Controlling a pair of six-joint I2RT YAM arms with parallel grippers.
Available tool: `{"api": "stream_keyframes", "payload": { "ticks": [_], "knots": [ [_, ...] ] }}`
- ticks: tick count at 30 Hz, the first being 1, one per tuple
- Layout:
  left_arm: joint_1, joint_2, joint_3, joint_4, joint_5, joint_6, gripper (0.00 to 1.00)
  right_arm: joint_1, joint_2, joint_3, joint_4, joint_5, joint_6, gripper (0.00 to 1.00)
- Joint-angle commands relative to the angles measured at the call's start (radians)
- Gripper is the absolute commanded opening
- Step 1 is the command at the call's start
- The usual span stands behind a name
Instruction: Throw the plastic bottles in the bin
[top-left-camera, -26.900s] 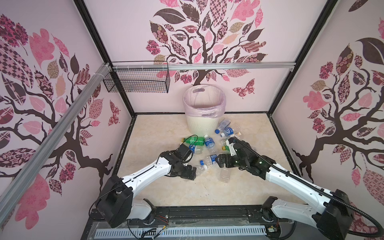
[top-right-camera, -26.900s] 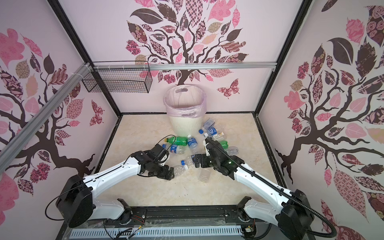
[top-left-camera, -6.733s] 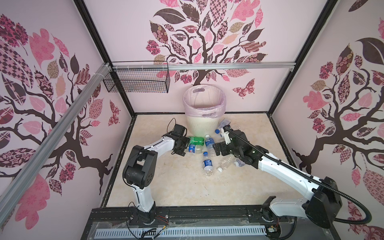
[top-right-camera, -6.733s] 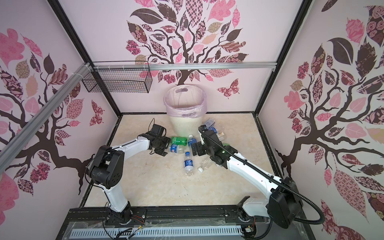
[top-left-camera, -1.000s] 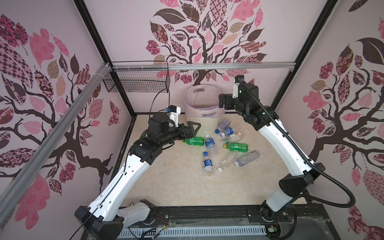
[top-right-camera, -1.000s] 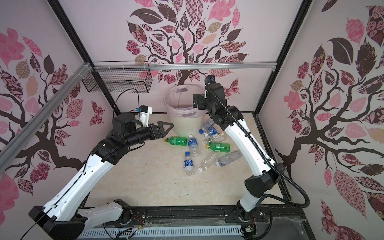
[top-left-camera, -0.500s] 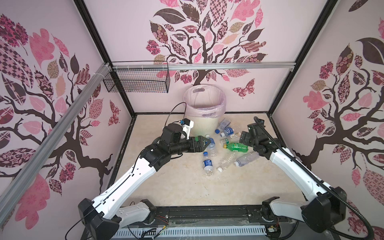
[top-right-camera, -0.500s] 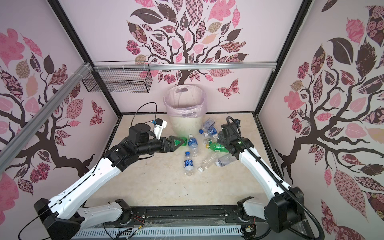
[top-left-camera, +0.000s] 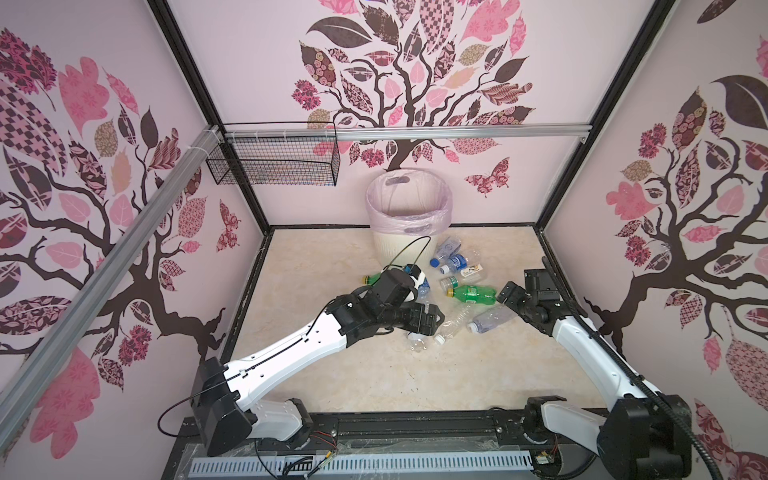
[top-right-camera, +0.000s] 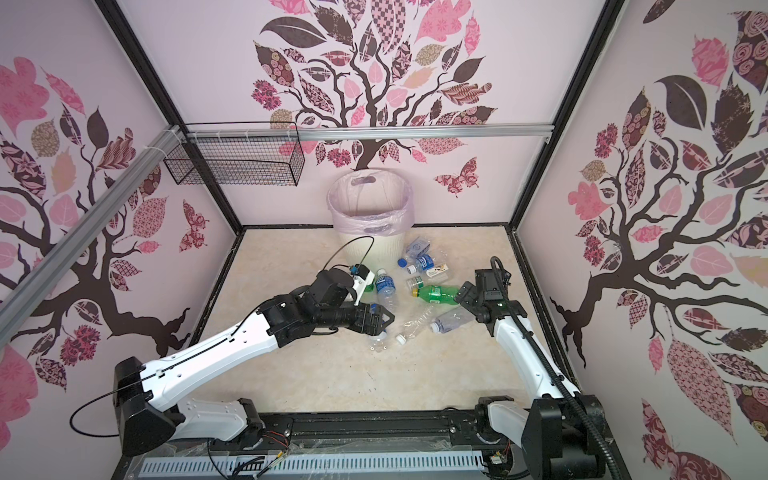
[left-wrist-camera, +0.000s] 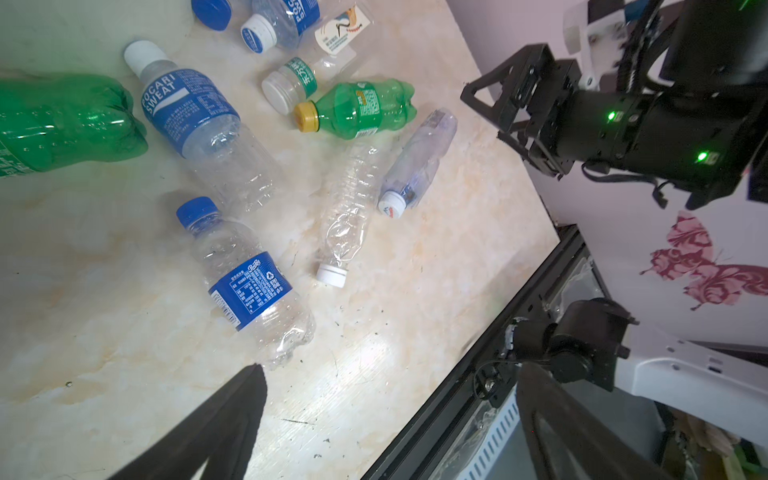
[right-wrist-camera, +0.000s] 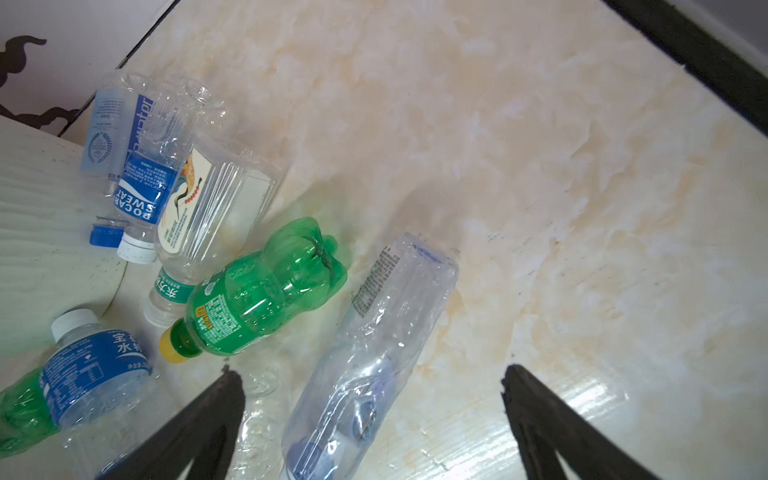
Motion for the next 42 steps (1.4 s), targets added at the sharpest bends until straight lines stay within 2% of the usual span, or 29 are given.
{"api": "stream_keyframes", "payload": {
  "ticks": [1,8,16,27,35,42],
  "knots": [
    [-0.015,0.021,0.053,-0.046,-0.067,0.049,0.97,-0.006,0.035,-0.013,0.062,-0.025,0.037,1.0],
    [-0.02,0.041,0.04,-0.084,-0.12,0.092,0.97,-0.069,0.098,-0.079,0.166,-0.117,0.101,0.99],
    [-0.02,0.049,0.034,-0.102,-0.198,0.11,0.97,-0.074,0.137,-0.15,0.258,-0.108,0.135,0.96],
    [-0.02,0.052,0.071,-0.149,-0.388,0.169,0.97,-0.085,0.238,-0.143,0.332,-0.126,0.132,0.92],
    [-0.02,0.008,0.054,-0.131,-0.531,0.239,0.97,-0.106,0.275,-0.165,0.376,-0.154,0.139,0.8],
    [-0.02,-0.027,0.012,-0.104,-0.5,0.266,0.97,-0.107,0.29,-0.199,0.416,-0.171,0.139,0.7]
  ]
}}
